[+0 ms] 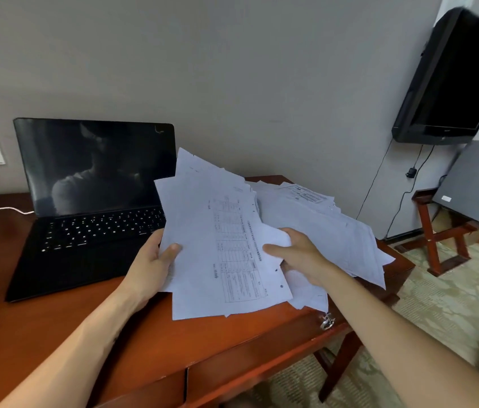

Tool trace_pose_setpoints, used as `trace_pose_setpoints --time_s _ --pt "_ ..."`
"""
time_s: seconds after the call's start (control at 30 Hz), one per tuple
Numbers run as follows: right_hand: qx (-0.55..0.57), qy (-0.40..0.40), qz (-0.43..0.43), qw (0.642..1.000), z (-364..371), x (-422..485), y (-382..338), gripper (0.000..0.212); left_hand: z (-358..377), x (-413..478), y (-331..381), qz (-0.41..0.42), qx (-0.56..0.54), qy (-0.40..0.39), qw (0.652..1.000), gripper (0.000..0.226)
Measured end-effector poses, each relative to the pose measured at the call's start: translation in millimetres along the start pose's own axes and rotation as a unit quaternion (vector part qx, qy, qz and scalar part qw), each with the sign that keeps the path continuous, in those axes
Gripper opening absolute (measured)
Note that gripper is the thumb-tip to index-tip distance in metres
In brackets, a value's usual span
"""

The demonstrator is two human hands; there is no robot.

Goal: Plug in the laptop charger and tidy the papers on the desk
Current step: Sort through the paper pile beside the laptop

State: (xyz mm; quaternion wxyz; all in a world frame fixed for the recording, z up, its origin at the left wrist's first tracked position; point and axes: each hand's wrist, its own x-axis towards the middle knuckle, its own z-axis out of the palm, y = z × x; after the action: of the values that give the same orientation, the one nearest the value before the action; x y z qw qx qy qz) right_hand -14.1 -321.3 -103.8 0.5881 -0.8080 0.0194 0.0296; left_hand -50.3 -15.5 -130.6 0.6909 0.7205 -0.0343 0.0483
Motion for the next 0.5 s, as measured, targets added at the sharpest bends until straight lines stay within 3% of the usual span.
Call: trace_pose_setpoints --time_s 0.1,0.2,0.33,0.5 --pt "-0.108 -0.011 -0.030 0.994 10.7 -5.2 -2.8 0.022 -1.1 -0.2 -1.5 0.003 0.001 0.001 1.000 0.030" --pt "-0.153 0.023 -0.027 0.988 11.8 -8.7 -3.7 0.040 -1.8 2.1 -5.4 0.004 0.019 0.017 1.000 0.031" --pt "-0.029 0.036 0.006 0.999 8.7 -21.5 -3.4 0.023 -0.1 4.0 -6.6 0.007 0.033 0.039 0.999 0.029" --pt "0.079 0.122 0.017 0.989 9.3 -26.4 10.6 0.023 1.5 4.2 -5.3 0.006 0.025 0.059 0.998 0.031"
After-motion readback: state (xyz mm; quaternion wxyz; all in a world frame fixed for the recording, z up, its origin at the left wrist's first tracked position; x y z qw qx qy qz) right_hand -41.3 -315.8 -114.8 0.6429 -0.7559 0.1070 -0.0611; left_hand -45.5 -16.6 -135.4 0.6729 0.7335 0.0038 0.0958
